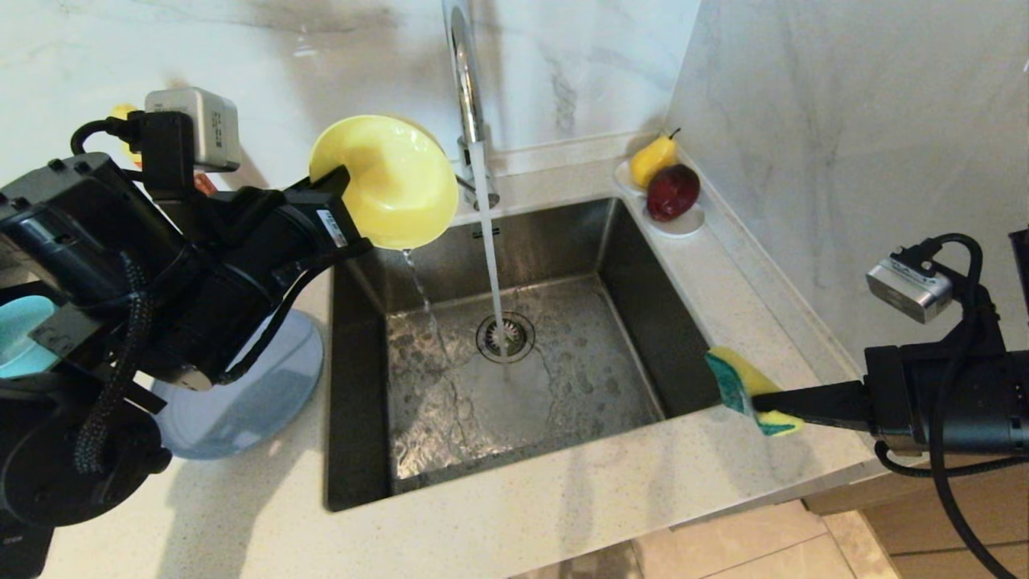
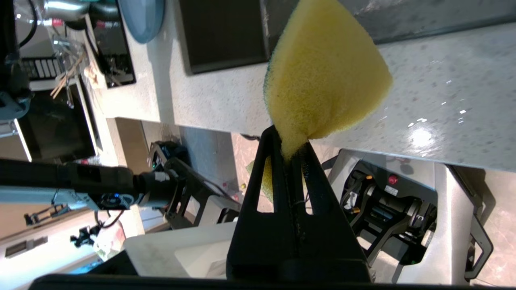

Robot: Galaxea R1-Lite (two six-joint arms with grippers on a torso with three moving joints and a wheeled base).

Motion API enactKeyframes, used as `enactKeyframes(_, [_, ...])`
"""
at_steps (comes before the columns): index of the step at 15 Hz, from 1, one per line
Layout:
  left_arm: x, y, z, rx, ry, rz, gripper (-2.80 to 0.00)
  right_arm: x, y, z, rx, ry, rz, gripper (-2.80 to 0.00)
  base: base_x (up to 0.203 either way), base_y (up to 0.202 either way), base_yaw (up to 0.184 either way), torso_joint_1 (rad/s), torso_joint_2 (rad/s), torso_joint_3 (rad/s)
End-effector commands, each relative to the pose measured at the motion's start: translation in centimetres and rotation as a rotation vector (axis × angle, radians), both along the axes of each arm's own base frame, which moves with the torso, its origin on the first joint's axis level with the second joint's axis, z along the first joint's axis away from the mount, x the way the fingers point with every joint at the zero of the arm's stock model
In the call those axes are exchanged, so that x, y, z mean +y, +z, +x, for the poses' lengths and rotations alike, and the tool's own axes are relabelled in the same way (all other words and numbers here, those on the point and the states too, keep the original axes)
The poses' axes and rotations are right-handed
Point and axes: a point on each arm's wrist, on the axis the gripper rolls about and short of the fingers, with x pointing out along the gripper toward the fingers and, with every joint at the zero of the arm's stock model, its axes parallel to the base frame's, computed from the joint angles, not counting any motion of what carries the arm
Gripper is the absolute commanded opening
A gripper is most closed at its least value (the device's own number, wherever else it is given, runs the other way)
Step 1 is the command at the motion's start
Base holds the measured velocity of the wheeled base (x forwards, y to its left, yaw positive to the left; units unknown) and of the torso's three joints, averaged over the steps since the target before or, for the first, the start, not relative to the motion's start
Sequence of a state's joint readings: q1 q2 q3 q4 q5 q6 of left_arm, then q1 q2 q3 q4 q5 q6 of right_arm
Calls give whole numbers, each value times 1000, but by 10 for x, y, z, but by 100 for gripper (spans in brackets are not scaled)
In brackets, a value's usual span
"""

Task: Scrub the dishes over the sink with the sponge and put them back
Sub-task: Wash the bowl, then wipe the bowl

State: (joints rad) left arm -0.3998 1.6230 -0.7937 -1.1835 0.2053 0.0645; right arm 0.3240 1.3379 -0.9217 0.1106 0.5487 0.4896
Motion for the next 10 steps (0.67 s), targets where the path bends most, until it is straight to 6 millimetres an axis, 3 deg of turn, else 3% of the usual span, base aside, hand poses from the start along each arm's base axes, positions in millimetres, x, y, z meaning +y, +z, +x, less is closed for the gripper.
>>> enactKeyframes(1, [1,2,-3,-8,1,-4,-280,1,0,0,2,5,3,-280,0,0,0,0,0,0])
enactKeyframes(3, [1,1,-2,-3,-1,-5,-280,1,0,0,4,5,3,-280,0,0,0,0,0,0])
enactKeyframes(6, [-6,-26,2,200,-36,6,-280,4,-7,4,35,10,-3,-280,0,0,0,0,0,0])
enactKeyframes(8, [-6,-22,1,221,-63,-21,-280,5,-5,1,42,20,10,-280,0,0,0,0,0,0])
enactKeyframes(10, [-7,-27,-2,450,-102,-49,-280,4,-3,-1,36,20,13,-280,0,0,0,0,0,0])
